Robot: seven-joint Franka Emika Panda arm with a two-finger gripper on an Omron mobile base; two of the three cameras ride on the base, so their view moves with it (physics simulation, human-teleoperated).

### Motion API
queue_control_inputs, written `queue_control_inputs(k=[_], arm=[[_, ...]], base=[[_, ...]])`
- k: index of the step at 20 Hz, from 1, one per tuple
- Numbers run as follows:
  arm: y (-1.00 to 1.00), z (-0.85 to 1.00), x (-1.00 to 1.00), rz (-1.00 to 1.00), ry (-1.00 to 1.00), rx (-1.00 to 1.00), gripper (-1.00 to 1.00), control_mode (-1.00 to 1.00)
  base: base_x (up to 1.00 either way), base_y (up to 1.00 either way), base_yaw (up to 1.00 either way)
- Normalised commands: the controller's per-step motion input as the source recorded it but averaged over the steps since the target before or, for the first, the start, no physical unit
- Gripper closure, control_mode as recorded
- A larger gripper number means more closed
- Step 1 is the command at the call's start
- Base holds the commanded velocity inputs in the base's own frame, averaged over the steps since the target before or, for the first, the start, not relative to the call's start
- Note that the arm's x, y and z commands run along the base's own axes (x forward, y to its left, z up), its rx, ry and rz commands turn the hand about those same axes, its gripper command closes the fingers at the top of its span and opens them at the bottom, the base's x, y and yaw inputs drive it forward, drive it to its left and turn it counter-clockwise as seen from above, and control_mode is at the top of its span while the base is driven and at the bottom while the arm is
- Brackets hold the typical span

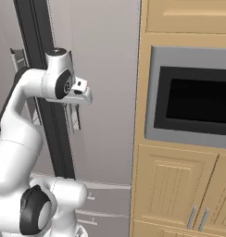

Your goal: Gather the mushroom and bell pepper from the fridge and place them on a tray on the dining counter. Then gather the fishs from the fridge and place them on the other tray.

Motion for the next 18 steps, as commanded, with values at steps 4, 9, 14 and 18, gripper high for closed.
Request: queue_control_inputs(k=[4,9,14,18], arm=[[0.0,0.0,0.0,0.0,0.0,0.0,-1.0,1.0],[0.0,0.0,0.0,0.0,0.0,0.0,-1.0,1.0],[0.0,0.0,0.0,0.0,0.0,0.0,-1.0,1.0],[0.0,0.0,0.0,0.0,0.0,0.0,-1.0,1.0]], base=[[0.0,0.0,0.0],[-0.12,0.0,0.0],[-0.48,0.2,0.0],[-0.44,0.67,-0.02]])
